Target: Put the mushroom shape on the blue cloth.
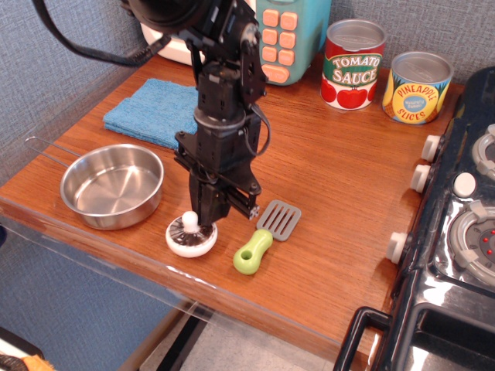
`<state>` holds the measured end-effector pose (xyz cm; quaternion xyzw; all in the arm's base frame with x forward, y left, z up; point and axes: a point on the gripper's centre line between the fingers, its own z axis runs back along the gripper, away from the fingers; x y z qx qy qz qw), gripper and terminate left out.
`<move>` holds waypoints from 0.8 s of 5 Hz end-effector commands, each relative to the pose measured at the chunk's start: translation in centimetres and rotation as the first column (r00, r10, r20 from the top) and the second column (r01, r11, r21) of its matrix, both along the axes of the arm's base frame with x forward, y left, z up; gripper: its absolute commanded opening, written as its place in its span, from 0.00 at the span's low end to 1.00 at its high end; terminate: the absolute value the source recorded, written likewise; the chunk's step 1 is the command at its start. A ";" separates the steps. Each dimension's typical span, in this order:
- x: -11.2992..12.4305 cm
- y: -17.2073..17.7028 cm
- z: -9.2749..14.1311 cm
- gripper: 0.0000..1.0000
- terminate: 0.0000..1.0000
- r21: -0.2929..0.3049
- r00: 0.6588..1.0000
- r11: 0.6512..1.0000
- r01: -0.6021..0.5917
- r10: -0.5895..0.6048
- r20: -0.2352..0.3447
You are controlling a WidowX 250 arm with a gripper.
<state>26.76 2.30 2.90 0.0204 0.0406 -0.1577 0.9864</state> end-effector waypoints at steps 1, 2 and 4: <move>1.3 1.7 2.6 1.00 0.00 -0.048 0.999 0.999 -0.017 0.019 0.043; 0.6 2.2 3.1 1.00 0.00 -0.052 0.998 0.999 0.011 -0.009 0.055; -2.2 2.4 3.0 1.00 0.00 -0.052 0.997 0.997 0.050 -0.046 0.068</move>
